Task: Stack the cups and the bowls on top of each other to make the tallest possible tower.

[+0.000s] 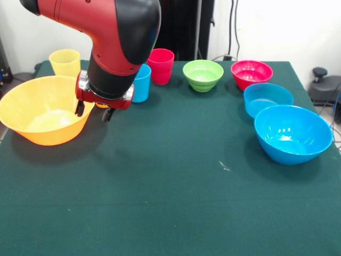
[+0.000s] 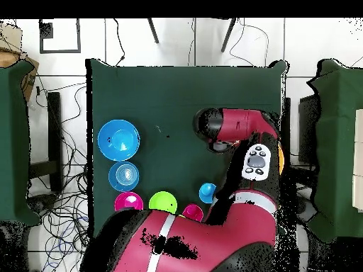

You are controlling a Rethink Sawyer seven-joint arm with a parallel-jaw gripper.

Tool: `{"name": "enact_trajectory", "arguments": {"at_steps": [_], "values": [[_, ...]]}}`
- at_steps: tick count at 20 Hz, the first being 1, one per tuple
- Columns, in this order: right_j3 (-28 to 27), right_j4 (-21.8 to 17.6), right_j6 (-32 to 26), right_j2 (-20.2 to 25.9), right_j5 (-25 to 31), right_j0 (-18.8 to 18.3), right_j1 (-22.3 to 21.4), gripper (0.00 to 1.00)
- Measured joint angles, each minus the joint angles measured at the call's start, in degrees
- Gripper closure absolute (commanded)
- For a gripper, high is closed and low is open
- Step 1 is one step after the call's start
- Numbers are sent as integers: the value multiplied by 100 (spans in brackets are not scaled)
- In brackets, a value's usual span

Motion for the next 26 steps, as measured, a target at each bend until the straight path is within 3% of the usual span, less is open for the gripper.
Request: {"name": "enact_trajectory", "arguments": {"at_steps": [26], "values": [[-127, -11, 0, -212, 354, 115, 189, 0]]}}
